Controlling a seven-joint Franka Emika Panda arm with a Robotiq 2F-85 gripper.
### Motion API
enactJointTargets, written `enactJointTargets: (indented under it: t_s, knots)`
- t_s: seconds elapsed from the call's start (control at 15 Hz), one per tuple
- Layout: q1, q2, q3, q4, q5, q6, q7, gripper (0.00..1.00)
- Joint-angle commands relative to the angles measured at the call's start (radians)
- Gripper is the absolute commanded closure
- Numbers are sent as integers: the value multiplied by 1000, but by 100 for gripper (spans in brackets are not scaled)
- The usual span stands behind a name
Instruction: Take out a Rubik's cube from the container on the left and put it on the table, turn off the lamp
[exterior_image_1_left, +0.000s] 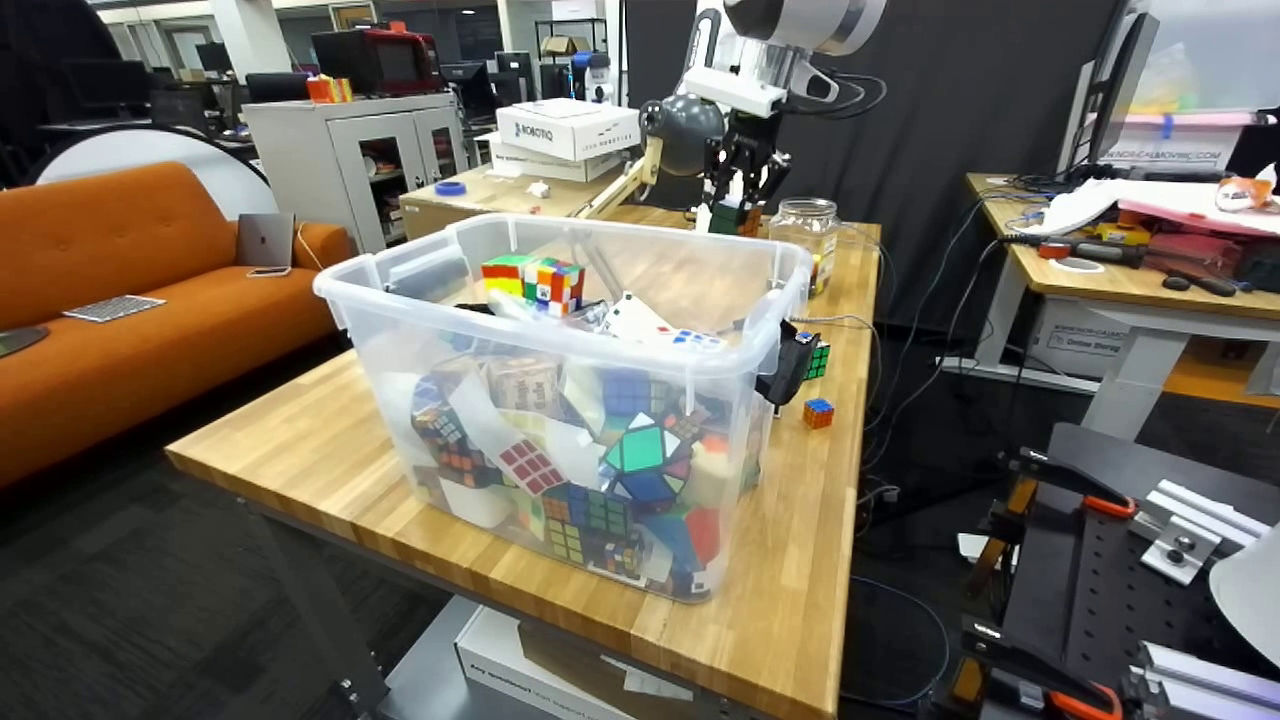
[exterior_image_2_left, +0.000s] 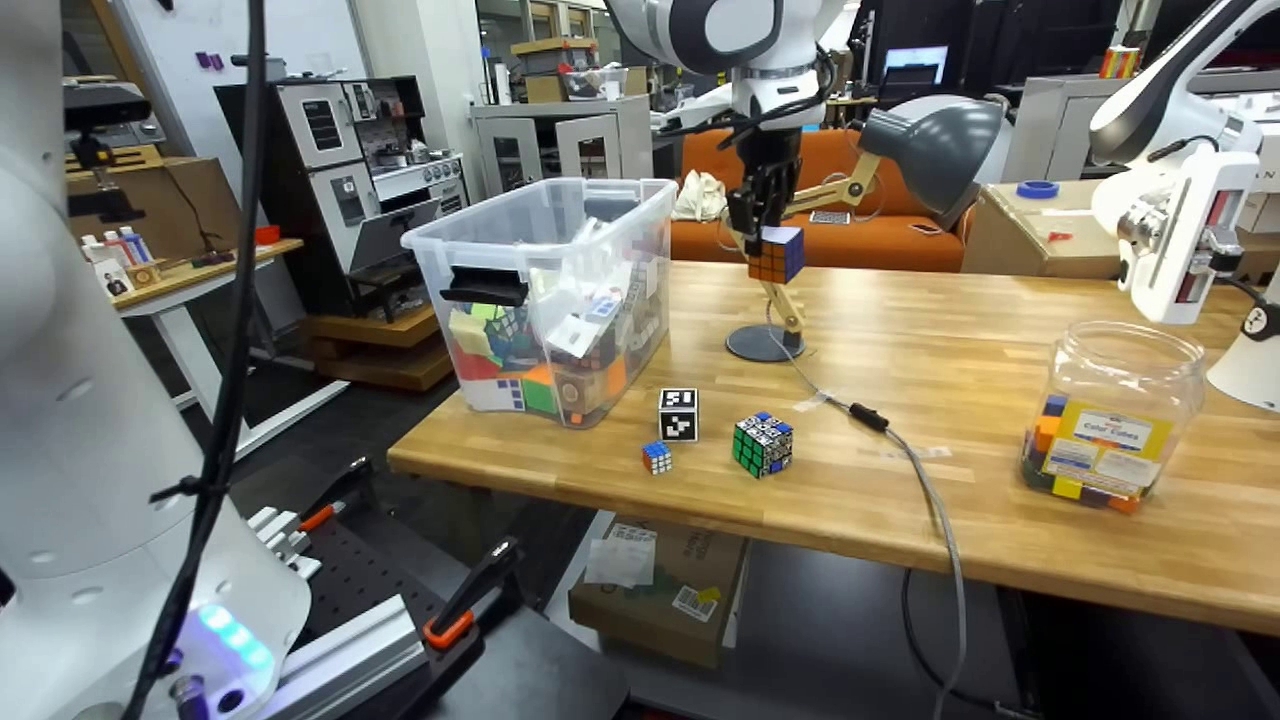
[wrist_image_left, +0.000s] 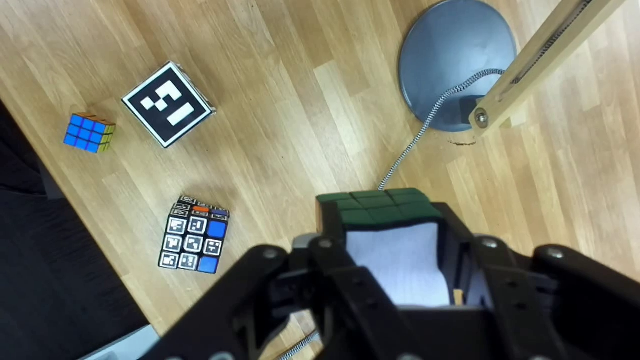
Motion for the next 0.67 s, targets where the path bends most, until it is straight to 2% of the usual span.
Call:
enactJointTargets:
  t_s: [0.0, 0.33, 0.6]
  knots:
    - [20, 18, -10, 14, -41, 8, 5, 78]
    - [65, 57, 5, 49, -113, -14, -10, 78]
    - [82, 123, 13, 93, -126, -44, -20, 78]
